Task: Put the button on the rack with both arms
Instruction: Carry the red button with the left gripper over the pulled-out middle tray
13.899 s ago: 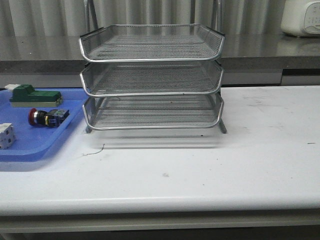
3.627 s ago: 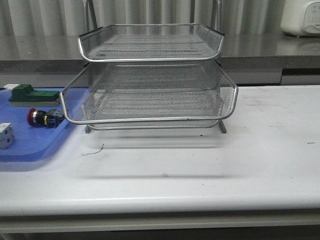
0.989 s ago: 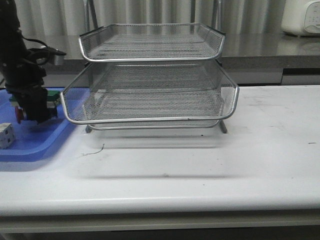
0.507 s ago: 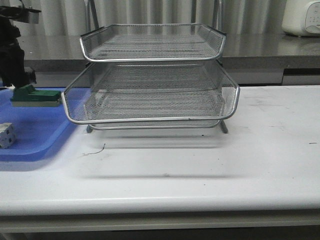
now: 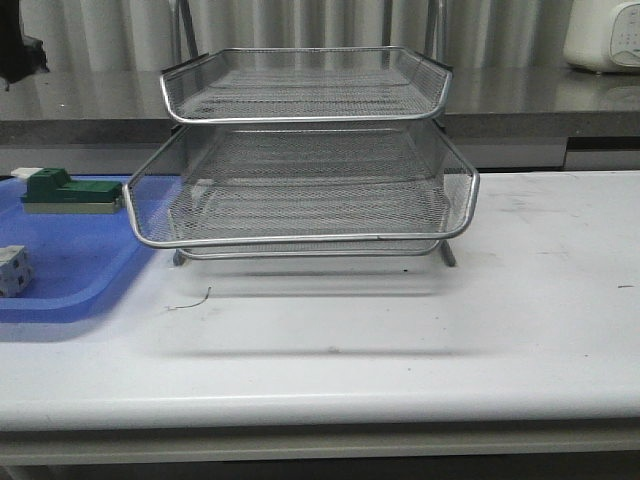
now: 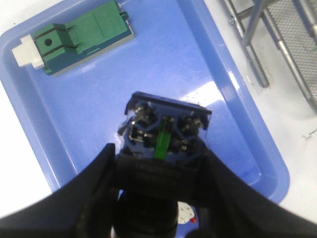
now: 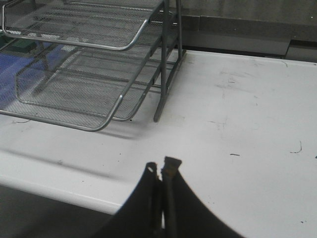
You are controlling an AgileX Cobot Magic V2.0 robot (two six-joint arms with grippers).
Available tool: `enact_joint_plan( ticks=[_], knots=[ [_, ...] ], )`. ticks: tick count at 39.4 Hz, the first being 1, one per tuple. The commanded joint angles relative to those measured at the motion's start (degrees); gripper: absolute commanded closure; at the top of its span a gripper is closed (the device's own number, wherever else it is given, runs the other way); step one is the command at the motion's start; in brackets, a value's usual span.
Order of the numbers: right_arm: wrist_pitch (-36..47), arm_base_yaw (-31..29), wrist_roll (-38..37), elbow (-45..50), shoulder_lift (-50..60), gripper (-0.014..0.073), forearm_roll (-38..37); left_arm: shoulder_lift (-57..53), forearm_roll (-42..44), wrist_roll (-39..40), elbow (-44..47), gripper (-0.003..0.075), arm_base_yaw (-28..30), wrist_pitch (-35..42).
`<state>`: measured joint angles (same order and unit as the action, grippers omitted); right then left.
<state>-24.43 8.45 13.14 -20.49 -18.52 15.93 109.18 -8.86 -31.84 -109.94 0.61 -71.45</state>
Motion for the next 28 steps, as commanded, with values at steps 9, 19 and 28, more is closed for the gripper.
enact_joint_plan(
  ticks=[9,19,28],
  knots=[
    [4.3,0.0,0.1,-1.5,-0.2,0.0654,0.6,-11.6,-5.4,0.7,8.1,0.0711,-6.5,-2.6],
    [4.3,0.0,0.1,-1.5,-0.2,0.0654,0.6,-11.9,-6.3,0.7,8.7,0.0711,-17.5,-2.5],
    [4.3,0.0,0.1,-1.5,-0.2,0.0654,0.6,-10.1,-6.3,0.7,8.7,0.0710,-28.0,3.3]
  ],
)
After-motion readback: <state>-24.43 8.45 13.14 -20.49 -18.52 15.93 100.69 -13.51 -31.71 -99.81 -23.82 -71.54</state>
